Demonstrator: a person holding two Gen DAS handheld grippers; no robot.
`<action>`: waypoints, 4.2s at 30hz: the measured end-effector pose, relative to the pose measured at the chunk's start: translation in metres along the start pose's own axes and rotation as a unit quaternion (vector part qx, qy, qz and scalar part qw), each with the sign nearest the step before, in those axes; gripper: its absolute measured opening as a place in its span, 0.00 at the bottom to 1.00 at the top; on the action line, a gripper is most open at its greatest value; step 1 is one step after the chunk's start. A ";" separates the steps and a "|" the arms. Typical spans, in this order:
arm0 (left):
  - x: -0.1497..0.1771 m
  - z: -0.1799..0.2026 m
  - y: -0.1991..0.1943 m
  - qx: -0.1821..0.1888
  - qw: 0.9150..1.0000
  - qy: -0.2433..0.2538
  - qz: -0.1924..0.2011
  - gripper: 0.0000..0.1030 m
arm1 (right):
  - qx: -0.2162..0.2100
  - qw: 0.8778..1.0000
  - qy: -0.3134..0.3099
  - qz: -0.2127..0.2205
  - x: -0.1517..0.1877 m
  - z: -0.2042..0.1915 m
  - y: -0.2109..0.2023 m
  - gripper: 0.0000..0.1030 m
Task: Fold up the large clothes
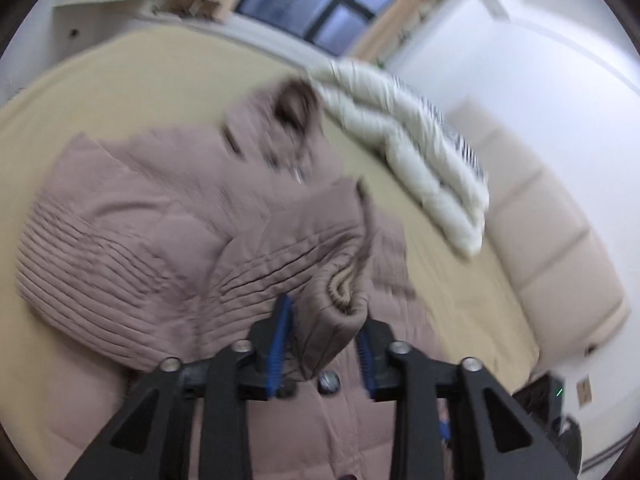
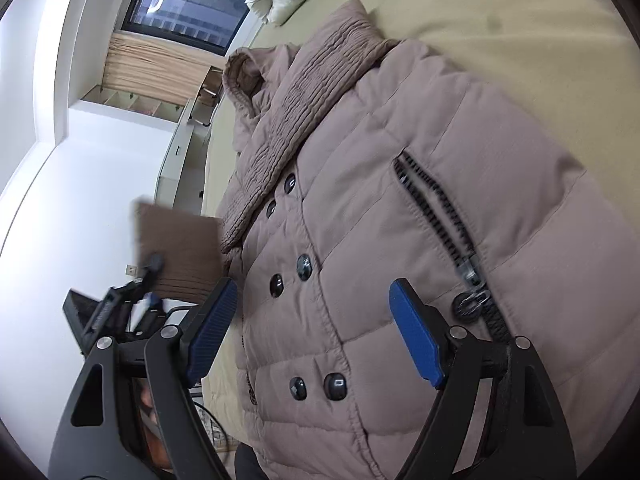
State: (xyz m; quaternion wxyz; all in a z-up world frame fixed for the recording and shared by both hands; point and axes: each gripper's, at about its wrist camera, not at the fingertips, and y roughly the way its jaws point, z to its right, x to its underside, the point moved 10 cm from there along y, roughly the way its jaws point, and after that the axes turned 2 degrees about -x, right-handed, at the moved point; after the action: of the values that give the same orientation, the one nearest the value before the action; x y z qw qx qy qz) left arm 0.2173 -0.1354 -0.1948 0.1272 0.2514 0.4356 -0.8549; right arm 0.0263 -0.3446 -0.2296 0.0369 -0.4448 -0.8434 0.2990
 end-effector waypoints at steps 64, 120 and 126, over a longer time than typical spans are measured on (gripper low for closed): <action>-0.117 -0.156 0.039 -0.147 0.987 -0.031 0.052 0.56 | 0.135 0.986 -0.095 0.032 -0.299 0.015 0.115 0.16; -0.343 -0.129 0.294 -0.240 0.969 0.061 -0.023 0.52 | 0.170 0.936 -0.308 0.002 -0.444 -0.173 0.365 0.68; -0.342 -0.122 0.279 -0.201 0.977 0.073 -0.010 0.24 | 0.256 0.911 -0.322 -0.038 -0.460 -0.153 0.437 0.68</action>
State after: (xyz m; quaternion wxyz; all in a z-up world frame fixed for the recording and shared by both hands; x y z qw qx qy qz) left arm 0.6661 -0.2012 -0.2603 0.1346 0.2786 0.6088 -0.7305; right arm 0.6711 -0.4417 -0.2456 -0.1128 -0.2669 -0.7203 0.6302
